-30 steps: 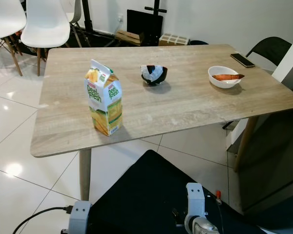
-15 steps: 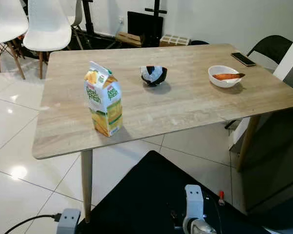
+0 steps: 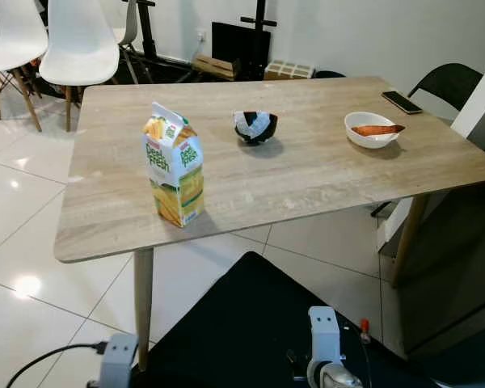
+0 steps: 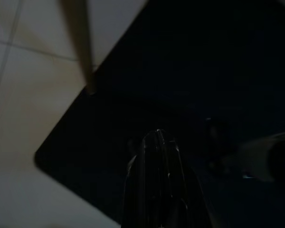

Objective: Restocking fridge

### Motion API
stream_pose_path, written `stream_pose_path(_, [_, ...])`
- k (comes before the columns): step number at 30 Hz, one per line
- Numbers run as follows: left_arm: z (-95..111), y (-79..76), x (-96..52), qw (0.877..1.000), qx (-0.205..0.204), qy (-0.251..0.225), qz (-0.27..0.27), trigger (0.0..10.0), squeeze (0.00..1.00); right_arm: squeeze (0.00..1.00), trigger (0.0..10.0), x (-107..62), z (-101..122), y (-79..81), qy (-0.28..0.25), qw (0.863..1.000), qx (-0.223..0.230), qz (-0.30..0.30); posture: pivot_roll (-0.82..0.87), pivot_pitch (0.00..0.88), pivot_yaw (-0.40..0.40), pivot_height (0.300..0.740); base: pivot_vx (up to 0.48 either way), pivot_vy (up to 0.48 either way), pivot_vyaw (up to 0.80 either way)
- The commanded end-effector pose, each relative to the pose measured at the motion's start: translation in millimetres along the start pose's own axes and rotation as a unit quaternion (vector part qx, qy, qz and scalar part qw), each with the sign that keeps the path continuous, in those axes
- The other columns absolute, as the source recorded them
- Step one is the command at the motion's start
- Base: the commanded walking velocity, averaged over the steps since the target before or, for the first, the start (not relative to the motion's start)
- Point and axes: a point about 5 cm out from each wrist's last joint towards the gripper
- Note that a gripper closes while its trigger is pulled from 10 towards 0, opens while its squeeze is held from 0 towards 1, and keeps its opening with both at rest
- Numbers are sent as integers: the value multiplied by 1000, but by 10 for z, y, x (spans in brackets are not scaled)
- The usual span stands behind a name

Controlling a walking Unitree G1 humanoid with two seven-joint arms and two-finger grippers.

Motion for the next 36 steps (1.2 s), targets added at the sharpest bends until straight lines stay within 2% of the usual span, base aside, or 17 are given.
stream_pose_path(1, [-28,-86,4,1000,0,12,-8,10000,0,0,10000,-10,5,-53,3,1000,-1,-6,4,42,-109,740,0,0,0])
stream_pose_path(12, [-62,-129,-3,1000,-1,20,-11,10000,0,0,10000,-41,-92,-114,16,1000,-6,-12,12,42,-109,740,0,0,0])
stream_pose_path(18, [-197,-73,-70,1000,-2,28,-10,10000,0,0,10000,-38,-144,-68,23,1000,-9,-6,7,25,-123,740,0,0,0])
stream_pose_path(23, [-315,-96,-131,999,-2,33,-15,10000,0,0,10000,-26,-129,-29,20,1000,-8,-2,-3,6,-128,740,0,0,0])
stream_pose_path(36, [-274,-88,-108,999,-10,32,-4,10000,0,0,10000,-23,-114,-29,21,1000,-19,-3,12,7,-133,740,0,0,0])
Point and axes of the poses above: a point about 5 cm out from each wrist's last joint towards the gripper, its own x axis pointing out of the wrist towards the gripper, its own z axis along the axis of the wrist's last joint, y = z × x, and after that the axes turned 9 degrees about x, right-handed
